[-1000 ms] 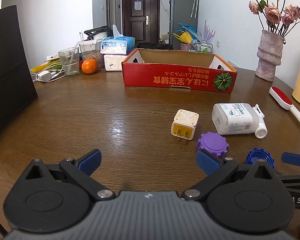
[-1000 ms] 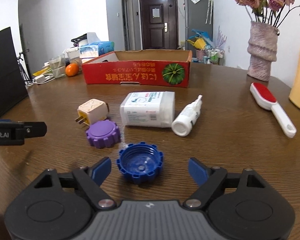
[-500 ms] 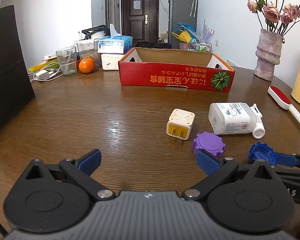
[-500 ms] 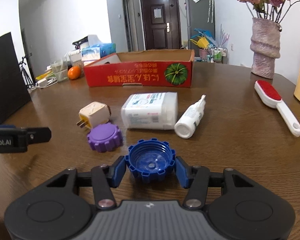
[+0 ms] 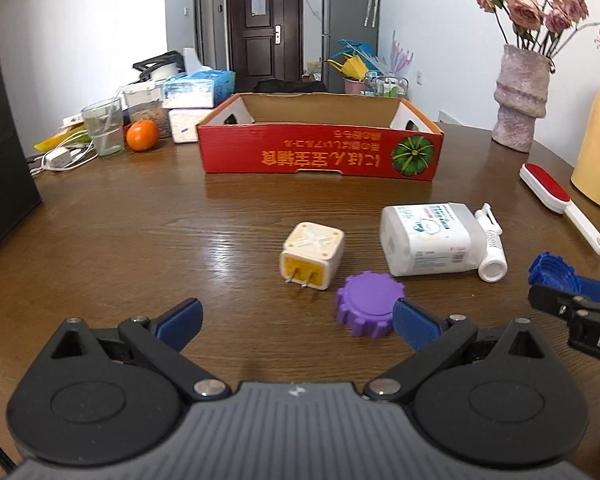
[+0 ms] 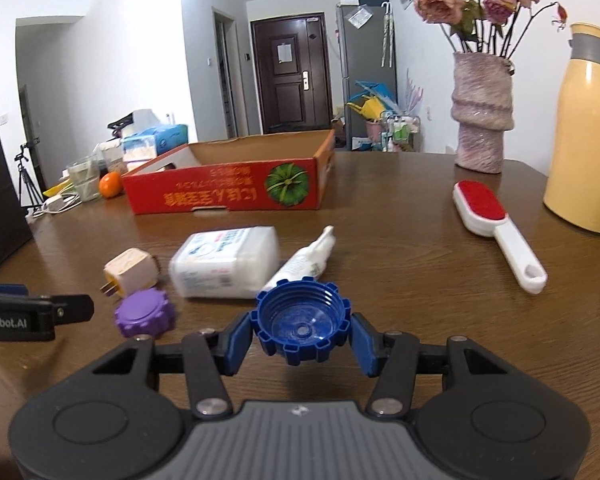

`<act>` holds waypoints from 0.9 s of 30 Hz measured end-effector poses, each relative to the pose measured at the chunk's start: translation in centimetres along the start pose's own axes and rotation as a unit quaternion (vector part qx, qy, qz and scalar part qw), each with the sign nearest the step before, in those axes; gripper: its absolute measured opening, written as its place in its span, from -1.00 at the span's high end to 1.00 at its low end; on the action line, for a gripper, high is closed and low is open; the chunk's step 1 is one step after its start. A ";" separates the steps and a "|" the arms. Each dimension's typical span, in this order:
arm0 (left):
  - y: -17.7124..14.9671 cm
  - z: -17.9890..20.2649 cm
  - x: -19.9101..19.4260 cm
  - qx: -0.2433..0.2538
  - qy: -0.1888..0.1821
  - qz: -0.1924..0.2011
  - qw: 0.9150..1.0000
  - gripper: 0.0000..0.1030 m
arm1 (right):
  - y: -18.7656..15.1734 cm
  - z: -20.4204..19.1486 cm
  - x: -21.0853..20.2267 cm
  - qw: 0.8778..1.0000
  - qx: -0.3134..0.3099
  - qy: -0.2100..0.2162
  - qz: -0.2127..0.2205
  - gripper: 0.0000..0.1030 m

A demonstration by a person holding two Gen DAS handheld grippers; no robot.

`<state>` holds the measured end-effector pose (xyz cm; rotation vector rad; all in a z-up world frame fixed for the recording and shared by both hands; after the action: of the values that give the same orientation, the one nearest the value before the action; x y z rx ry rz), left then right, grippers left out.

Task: Organize rigid objects
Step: 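Lift the blue cap with the right gripper while the left gripper grasps the purple cap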

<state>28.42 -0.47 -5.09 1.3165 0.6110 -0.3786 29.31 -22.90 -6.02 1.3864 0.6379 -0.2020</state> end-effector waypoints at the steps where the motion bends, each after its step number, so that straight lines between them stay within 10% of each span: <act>1: 0.0 0.4 0.2 0.003 0.000 0.000 1.000 -1.00 | 0.0 0.3 0.0 1.000 0.001 -0.002 0.002 -0.01; 17: -0.4 5.1 4.2 0.009 0.034 -0.005 0.999 -0.97 | -0.3 4.7 0.9 0.999 0.026 -0.016 0.035 -0.01; 27: -0.6 5.3 5.4 -0.007 0.042 -0.014 0.999 -0.52 | -0.9 4.3 1.1 0.999 0.025 -0.014 0.041 -0.01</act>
<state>33.39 -5.34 -8.21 1.3161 0.7009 -0.3420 31.09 -26.91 -7.14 1.4530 0.5537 -0.1729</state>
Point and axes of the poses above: each gripper's, at about its wrist camera, not at the fingertips, and x roughly the way its jaws point, z to its right, y to its top, the point moved 1 cm from there along x, roughly the way its jaws point, and after that the axes turned 11 degrees about -x, right-handed, at the moved point
